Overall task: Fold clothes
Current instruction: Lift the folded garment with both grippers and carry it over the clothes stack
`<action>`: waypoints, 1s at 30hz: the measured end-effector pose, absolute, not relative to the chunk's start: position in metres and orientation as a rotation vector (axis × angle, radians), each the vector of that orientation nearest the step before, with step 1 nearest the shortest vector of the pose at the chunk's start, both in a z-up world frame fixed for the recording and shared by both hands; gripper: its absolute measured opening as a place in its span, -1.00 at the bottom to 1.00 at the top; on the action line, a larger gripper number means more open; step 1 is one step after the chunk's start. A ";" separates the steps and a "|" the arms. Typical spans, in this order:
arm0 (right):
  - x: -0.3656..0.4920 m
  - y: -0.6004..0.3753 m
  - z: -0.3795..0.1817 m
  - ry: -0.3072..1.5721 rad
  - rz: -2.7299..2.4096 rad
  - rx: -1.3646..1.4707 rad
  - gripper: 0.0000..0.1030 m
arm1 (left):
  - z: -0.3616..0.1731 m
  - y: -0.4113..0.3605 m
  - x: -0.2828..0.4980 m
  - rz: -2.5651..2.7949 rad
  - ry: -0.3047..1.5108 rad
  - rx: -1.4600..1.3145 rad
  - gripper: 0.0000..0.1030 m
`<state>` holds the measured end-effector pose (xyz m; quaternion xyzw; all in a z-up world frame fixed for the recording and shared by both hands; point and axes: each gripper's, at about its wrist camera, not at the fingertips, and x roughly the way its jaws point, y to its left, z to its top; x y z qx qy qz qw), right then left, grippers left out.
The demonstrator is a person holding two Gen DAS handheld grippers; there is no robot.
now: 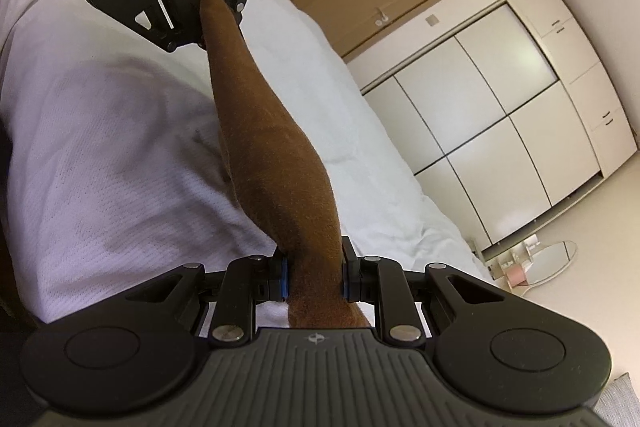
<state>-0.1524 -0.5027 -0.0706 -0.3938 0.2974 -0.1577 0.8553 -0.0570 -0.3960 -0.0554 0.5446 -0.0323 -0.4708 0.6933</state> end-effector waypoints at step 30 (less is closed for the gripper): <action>-0.285 -0.504 0.010 0.779 -0.674 -0.692 -0.61 | -0.003 -0.462 -0.135 -1.483 -0.419 1.086 -0.85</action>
